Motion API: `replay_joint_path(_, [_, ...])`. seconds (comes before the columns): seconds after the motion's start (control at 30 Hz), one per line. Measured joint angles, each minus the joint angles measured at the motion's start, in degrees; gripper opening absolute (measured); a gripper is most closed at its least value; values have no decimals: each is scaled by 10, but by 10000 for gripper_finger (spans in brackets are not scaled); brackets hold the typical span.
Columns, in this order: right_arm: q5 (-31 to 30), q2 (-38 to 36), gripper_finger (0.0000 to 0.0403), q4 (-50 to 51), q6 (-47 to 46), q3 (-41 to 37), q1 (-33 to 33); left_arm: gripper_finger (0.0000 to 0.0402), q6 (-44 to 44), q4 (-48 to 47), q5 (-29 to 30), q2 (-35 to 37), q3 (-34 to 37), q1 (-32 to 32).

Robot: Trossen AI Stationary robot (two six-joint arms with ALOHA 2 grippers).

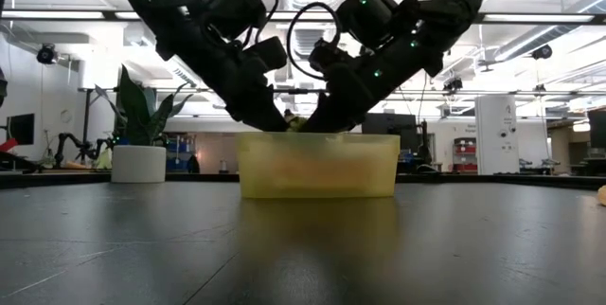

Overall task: Fold microfiber towels
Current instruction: Put the folded green microfiber fiber cloth yellow microfiber cloth into the bin

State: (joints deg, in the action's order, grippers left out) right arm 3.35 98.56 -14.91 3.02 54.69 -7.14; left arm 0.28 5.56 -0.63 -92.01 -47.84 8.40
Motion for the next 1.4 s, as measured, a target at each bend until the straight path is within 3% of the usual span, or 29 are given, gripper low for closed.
replay_joint_path(0.27, [13, -4, 8, -6, -3, 3, -1, 5, -16, -25, -54, 0, 5, -1])
replay_joint_path(0.4, [-25, -3, 8, -6, -16, 4, -2, 5, -16, -22, -59, 2, 5, -1])
replay_joint_path(0.63, [-4, -4, 8, -4, -5, 4, 0, 5, -15, -22, -63, 15, 5, -2])
replay_joint_path(0.9, [50, -5, 8, -5, -6, 3, 13, 5, -15, -22, -20, 14, 6, -2])
replay_joint_path(1.4, [45, -4, 8, 73, 30, 41, 35, 5, -14, -19, 10, 14, 6, -2])
